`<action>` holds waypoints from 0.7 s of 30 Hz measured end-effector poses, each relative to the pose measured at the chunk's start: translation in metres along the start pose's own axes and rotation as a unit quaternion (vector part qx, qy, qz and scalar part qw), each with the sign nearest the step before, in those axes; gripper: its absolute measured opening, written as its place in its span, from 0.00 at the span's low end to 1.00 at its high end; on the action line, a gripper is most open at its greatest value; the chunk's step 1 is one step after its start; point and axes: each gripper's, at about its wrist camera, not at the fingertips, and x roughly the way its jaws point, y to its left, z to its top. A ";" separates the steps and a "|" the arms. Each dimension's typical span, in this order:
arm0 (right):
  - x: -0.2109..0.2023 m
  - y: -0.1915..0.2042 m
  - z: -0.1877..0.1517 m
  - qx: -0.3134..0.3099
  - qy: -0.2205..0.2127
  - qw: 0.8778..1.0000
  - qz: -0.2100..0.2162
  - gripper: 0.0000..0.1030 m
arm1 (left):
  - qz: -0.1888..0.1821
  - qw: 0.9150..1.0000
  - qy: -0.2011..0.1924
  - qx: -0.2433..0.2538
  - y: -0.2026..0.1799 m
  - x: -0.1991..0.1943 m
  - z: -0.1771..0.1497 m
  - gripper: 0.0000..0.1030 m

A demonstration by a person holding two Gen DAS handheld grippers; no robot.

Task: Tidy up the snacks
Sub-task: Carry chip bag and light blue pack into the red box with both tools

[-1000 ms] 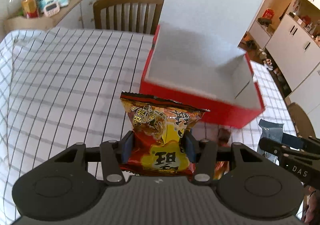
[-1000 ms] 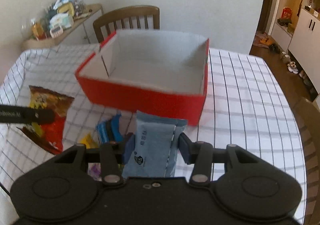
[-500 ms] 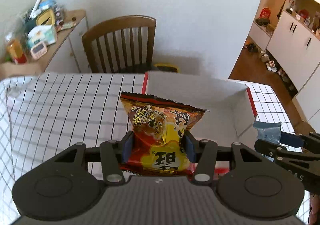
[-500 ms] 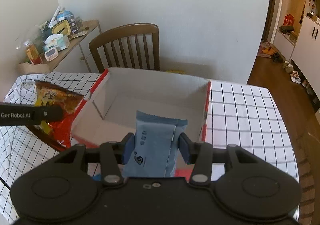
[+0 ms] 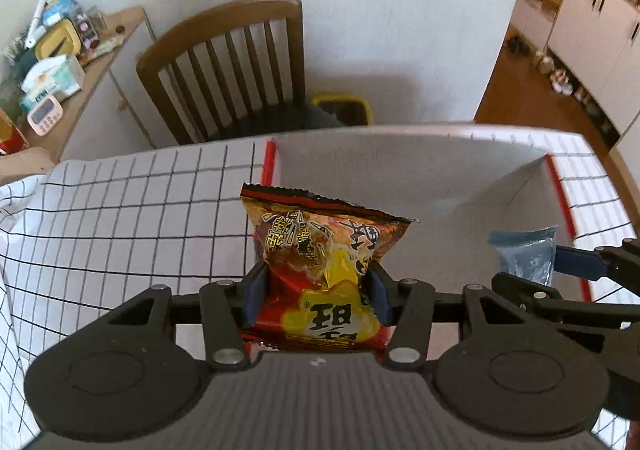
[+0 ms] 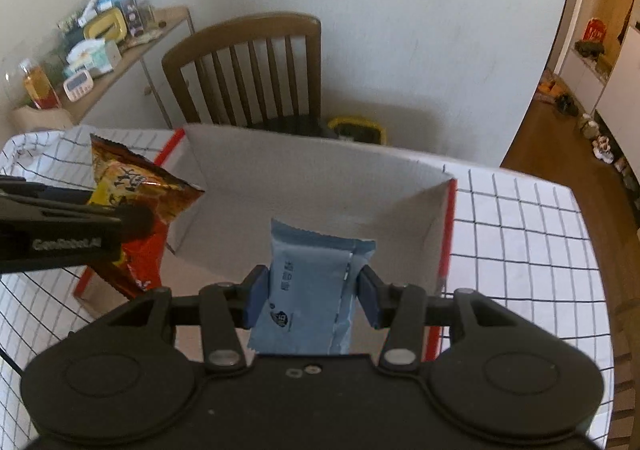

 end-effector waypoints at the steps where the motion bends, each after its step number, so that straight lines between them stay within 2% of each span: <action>1: 0.006 0.000 0.000 0.000 0.005 1.000 0.000 0.46 | 0.001 1.000 0.009 0.001 -0.001 0.007 0.000 0.50; 8: 0.038 0.004 -0.010 -0.021 0.047 0.999 -0.006 0.46 | 0.004 0.998 0.052 0.023 -0.015 0.042 -0.005 0.50; 15: 0.048 0.004 -0.016 -0.023 0.065 0.998 -0.005 0.47 | 0.007 0.997 0.076 0.028 -0.023 0.060 -0.016 0.51; 17: 0.049 0.005 -0.016 -0.028 0.062 0.998 -0.011 0.51 | 0.005 0.997 0.077 0.026 -0.024 0.060 -0.017 0.51; 19: 0.047 0.005 -0.017 -0.027 0.060 0.998 -0.012 0.61 | 0.005 0.997 0.076 0.022 -0.021 0.058 -0.016 0.52; 21: 0.044 0.005 -0.018 -0.029 0.057 0.998 -0.012 0.62 | 0.004 0.997 0.071 0.026 -0.021 0.054 -0.017 0.53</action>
